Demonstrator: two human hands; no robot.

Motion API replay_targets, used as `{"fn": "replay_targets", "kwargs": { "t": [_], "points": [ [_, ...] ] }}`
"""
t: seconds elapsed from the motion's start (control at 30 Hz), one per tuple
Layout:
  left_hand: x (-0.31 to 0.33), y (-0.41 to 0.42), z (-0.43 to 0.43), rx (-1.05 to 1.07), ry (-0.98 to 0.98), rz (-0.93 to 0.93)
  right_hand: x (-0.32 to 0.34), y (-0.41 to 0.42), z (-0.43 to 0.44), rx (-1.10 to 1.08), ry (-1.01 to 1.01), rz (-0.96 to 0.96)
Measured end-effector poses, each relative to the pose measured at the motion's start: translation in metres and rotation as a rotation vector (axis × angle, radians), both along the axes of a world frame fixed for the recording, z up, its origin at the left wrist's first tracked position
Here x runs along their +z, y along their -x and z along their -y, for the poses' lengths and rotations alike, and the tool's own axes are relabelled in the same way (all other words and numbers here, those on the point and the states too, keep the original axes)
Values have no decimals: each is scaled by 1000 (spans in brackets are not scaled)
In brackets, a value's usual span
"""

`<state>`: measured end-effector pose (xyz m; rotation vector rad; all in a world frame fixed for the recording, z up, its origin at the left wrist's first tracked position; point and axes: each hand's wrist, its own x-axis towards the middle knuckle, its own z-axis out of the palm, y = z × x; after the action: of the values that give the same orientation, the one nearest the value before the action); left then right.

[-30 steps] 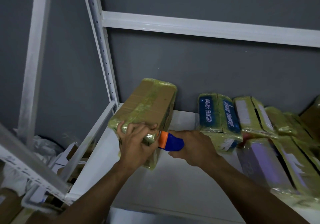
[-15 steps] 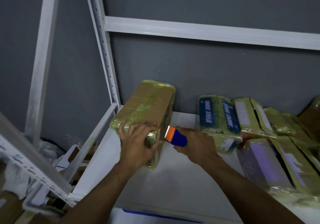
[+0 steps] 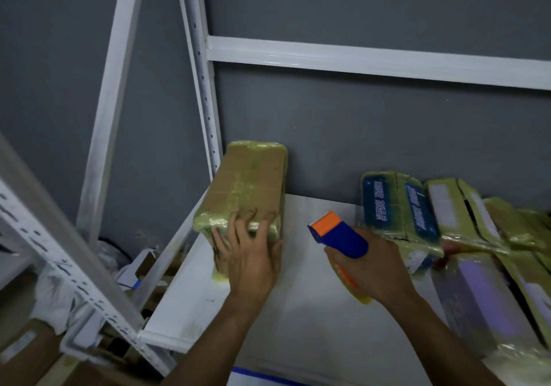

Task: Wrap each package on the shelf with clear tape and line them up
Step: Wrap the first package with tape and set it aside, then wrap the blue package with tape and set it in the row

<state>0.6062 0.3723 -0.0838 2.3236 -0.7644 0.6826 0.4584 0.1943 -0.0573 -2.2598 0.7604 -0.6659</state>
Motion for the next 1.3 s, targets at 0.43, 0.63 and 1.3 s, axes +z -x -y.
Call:
{"fn": "replay_targets", "kwargs": {
  "t": [0.43,0.63,1.3],
  "points": [
    [21,-90,9,-20,-47,-236,2,-8,-1,48,-79,3],
    [23,-77,16,87,-148,-267,10,8,0,27,-127,70],
    [8,71,200,-739,-278,-618,12,164,67,-355,-137,107]
  ]
}}
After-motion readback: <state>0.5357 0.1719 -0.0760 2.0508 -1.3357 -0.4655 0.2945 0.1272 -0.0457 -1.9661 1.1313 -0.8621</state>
